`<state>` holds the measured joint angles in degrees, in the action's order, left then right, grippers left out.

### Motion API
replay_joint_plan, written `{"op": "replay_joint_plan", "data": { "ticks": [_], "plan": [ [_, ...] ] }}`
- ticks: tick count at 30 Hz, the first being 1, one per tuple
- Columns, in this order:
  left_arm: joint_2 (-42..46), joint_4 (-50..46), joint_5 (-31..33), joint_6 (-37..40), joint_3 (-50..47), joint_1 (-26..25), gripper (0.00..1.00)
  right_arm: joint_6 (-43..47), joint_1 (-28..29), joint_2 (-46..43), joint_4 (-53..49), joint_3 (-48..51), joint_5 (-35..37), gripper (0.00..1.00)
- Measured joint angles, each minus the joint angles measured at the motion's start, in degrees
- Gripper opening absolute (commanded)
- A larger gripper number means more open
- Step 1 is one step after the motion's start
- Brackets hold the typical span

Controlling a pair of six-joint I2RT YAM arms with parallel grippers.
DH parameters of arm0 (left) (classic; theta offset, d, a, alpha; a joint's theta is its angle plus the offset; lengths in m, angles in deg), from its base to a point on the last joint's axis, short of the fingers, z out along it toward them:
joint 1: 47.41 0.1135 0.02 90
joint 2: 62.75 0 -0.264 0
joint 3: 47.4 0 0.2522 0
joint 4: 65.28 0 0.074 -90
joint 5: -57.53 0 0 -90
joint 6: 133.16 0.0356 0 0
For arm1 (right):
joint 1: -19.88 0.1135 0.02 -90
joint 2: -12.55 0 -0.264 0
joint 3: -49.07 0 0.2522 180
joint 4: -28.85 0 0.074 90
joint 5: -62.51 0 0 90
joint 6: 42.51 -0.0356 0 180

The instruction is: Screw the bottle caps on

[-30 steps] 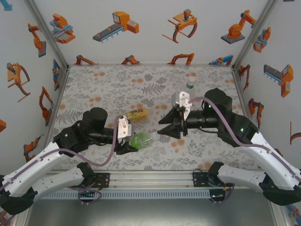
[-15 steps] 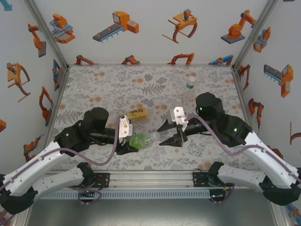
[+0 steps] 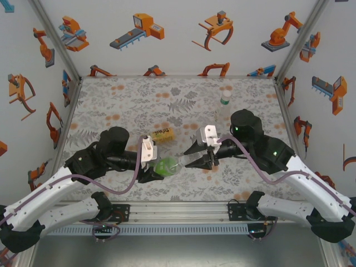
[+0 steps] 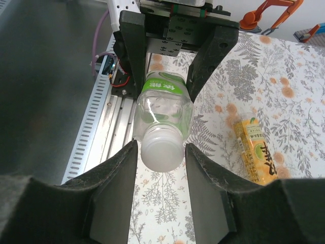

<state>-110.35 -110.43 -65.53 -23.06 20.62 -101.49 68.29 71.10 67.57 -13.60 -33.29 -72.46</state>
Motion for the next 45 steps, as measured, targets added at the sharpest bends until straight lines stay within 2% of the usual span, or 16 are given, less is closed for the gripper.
{"op": "replay_joint_plan", "data": {
  "ticks": [10,18,22,27,32,38,45],
  "plan": [
    [-0.1,0.1,0.0,0.0,0.0,0.0,0.0,-0.4,0.0,0.2,0.1,0.3,0.0,0.4],
    [-0.2,0.0,0.2,0.0,0.0,-0.1,0.0,-2.5,0.0,-0.1,1.2,1.1,1.0,0.25],
    [-0.2,-0.2,0.6,0.0,0.0,-0.1,0.0,-8.0,0.0,-1.2,4.1,3.3,2.6,0.17],
    [-0.2,-0.1,2.1,0.0,0.0,-0.1,0.0,-22.1,0.0,-3.2,9.1,6.7,7.7,0.09],
    [0.0,1.6,4.6,0.0,-0.6,-0.1,0.0,-43.5,0.3,-4.9,12.3,9.4,16.7,0.0],
    [-0.2,3.3,7.9,0.0,-1.4,-0.2,0.0,-71.2,0.7,-3.8,6.2,7.9,27.6,0.0],
    [-1.8,3.4,10.3,0.1,-1.8,-0.2,0.0,-94.6,0.6,-2.3,1.1,8.2,32.5,0.0]
  ]
}}
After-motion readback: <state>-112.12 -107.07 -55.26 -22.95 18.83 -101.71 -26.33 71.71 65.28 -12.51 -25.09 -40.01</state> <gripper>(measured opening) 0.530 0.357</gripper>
